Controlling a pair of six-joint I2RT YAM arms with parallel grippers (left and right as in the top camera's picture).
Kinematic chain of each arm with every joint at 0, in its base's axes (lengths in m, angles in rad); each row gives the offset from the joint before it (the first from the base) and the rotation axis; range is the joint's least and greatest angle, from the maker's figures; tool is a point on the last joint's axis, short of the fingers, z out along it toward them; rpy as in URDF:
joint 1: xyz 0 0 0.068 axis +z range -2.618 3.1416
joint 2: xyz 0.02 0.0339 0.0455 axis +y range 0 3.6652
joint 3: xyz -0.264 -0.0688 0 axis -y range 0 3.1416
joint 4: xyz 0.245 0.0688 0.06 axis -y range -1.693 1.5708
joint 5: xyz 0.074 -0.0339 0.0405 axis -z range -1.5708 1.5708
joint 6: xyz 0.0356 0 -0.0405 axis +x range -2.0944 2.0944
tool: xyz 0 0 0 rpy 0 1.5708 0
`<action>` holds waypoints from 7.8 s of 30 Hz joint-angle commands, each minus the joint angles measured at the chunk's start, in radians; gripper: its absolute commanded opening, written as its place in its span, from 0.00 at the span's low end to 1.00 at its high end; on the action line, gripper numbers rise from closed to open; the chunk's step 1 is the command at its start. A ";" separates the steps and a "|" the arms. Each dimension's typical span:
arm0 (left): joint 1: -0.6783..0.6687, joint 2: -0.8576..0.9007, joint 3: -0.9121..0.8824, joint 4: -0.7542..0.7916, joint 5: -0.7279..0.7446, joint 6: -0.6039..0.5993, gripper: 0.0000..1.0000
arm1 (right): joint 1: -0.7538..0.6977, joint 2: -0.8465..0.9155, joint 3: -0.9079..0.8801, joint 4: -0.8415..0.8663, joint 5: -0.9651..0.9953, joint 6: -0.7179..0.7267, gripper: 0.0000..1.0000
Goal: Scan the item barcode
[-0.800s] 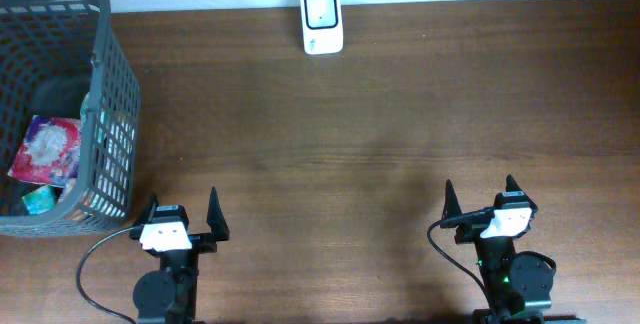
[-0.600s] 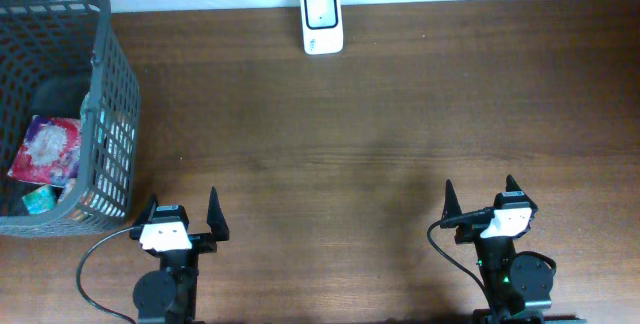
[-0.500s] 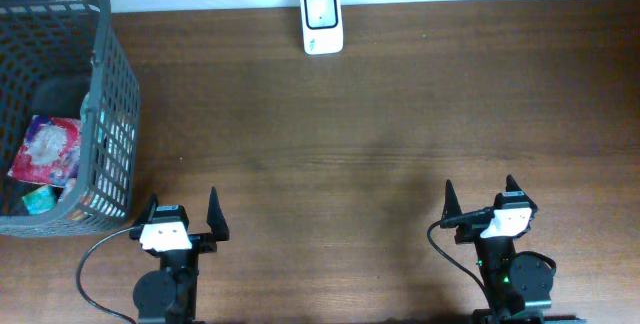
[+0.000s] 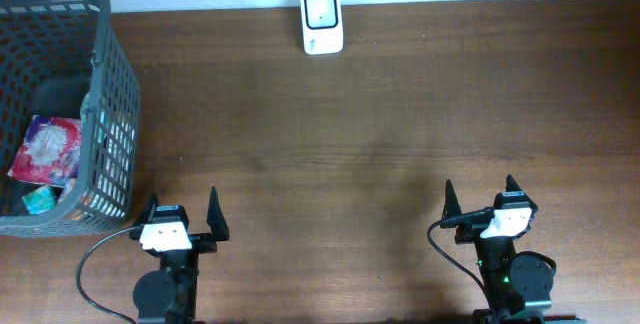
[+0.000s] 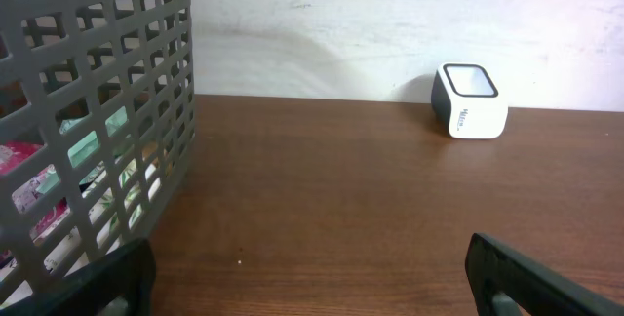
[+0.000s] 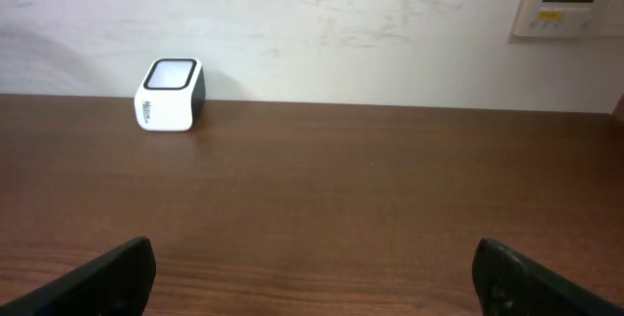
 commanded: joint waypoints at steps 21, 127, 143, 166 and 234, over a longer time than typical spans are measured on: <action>0.006 -0.007 -0.005 0.464 0.229 -0.014 0.99 | -0.006 -0.007 -0.008 -0.002 0.011 0.005 0.99; 0.583 2.110 1.797 -1.036 0.038 0.729 0.78 | -0.006 -0.007 -0.008 -0.002 0.011 0.005 0.99; 0.532 2.092 1.646 -0.748 -0.384 0.503 0.00 | -0.006 -0.006 -0.008 -0.002 0.011 0.005 0.99; 0.063 1.483 1.884 -0.760 0.545 -0.283 0.00 | -0.006 -0.006 -0.008 -0.002 0.011 0.005 0.99; -0.378 2.413 2.519 -1.594 0.161 -0.152 0.03 | -0.006 -0.006 -0.008 -0.002 0.011 0.005 0.99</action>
